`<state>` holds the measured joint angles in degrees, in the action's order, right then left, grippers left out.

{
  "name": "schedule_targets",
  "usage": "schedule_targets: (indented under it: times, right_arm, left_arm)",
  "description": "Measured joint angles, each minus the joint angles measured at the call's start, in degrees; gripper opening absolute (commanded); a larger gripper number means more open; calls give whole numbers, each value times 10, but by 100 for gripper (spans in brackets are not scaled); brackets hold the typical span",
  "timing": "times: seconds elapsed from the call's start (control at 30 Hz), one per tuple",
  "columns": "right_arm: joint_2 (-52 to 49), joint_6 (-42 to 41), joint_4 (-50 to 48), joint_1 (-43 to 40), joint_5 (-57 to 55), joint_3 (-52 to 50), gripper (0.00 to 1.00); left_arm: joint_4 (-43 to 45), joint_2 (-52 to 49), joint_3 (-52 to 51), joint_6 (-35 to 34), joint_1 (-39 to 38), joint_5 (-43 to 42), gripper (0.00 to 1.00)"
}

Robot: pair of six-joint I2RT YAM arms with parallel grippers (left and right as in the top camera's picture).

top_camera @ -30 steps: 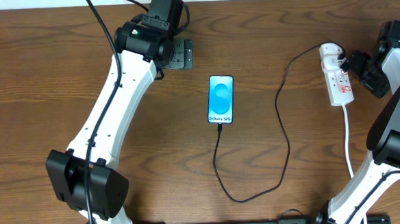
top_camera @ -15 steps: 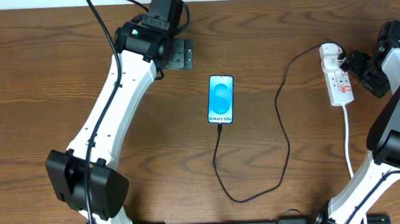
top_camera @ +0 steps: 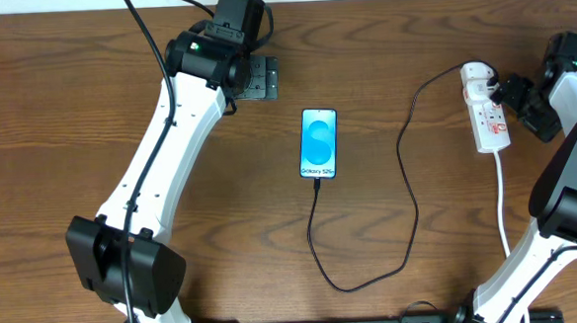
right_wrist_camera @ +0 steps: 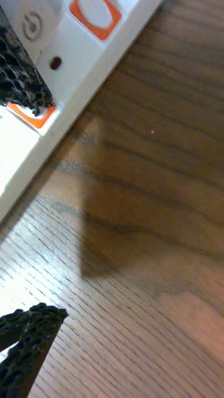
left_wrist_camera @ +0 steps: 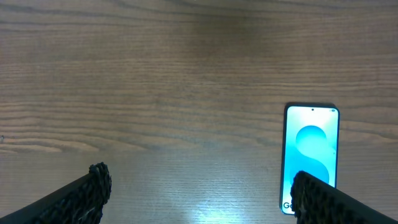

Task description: Plug charger to phone and switch on socket

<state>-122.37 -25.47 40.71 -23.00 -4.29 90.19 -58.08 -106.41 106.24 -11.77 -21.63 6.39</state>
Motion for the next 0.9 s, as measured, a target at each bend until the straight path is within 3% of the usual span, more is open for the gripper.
schedule_targets:
  times: [0.9]
  right_arm:
    - [4, -10, -11, -12, 52, -15, 99]
  left_arm:
    - [0, 0, 0, 0, 0, 0, 94]
